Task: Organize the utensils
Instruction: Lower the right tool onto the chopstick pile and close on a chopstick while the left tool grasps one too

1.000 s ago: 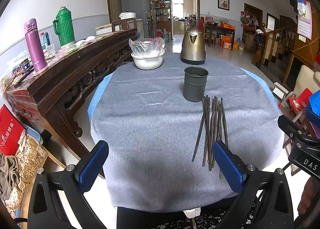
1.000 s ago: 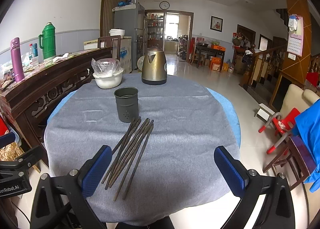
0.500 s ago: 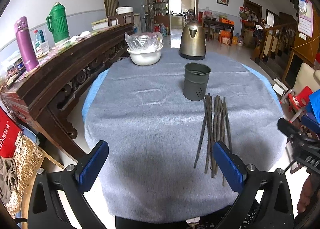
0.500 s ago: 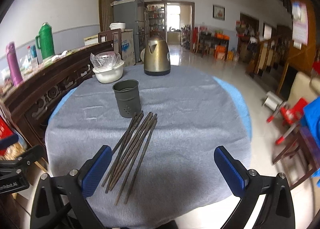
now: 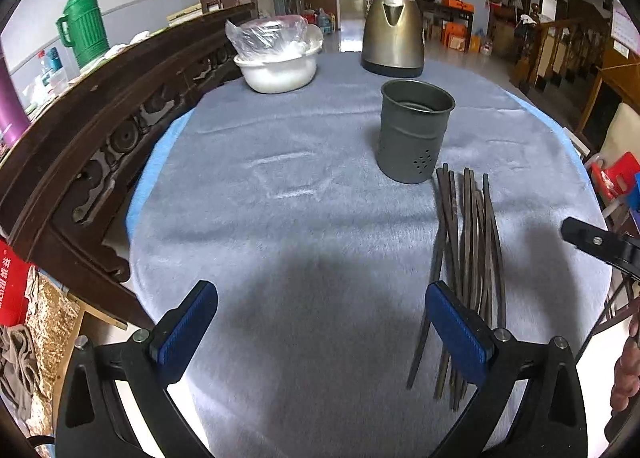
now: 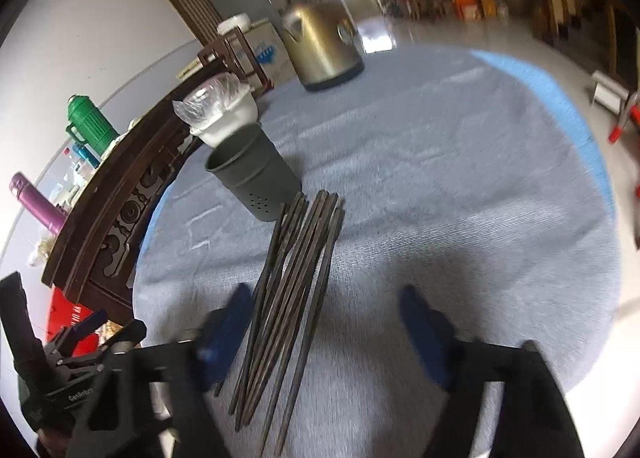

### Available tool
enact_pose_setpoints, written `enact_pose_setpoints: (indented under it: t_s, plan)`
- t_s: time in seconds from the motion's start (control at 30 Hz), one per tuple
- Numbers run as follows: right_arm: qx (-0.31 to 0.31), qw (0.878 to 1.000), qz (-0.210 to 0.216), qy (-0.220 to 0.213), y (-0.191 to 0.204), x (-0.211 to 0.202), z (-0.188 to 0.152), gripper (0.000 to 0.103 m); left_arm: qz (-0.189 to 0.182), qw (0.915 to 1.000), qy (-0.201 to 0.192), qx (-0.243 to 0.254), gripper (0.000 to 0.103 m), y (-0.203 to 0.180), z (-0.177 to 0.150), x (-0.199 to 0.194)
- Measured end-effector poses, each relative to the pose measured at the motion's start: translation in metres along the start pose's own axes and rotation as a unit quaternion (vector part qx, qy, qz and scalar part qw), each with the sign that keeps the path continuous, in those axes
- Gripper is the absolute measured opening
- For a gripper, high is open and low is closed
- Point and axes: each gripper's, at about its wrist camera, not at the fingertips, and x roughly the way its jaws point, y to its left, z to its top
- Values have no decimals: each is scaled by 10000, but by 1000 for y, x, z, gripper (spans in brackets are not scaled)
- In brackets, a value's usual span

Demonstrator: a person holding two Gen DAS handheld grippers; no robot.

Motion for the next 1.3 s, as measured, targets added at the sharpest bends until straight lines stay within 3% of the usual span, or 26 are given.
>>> enact_pose_setpoints:
  t_s: [0.07, 0.17, 0.43, 0.63, 0.77, 0.87, 1.1, 1.23, 1.3]
  plan:
    - [144, 9997, 142, 124, -6, 11, 8, 53, 11, 10000, 32, 63, 103, -4, 6, 7]
    - [223, 9992, 249, 209, -10, 21, 18, 47, -13, 9999, 76, 111, 103, -8, 14, 17]
    - [377, 9977, 436, 357, -18, 44, 40, 45, -122, 9996, 190, 168, 103, -15, 36, 43]
    - [707, 9932, 715, 592, -31, 64, 45, 40, -745, 9962, 452, 70, 101, -19, 50, 71]
    - [1034, 9875, 984, 665, -41, 76, 45, 39, -1196, 9906, 653, 100, 79, -28, 57, 88]
    - [1109, 9858, 1050, 700, -43, 85, 47, 37, -1549, 9842, 851, 102, 72, -36, 63, 101]
    - [1287, 9804, 1212, 872, -44, 113, 53, 30, -1966, 9754, 984, 150, 67, -55, 67, 114]
    - [1327, 9788, 1246, 938, -45, 120, 50, 15, -2144, 9689, 1224, 146, 42, -64, 65, 128]
    - [1312, 9792, 1265, 889, -44, 117, 50, 14, -2203, 9670, 1272, 153, 35, -67, 62, 132]
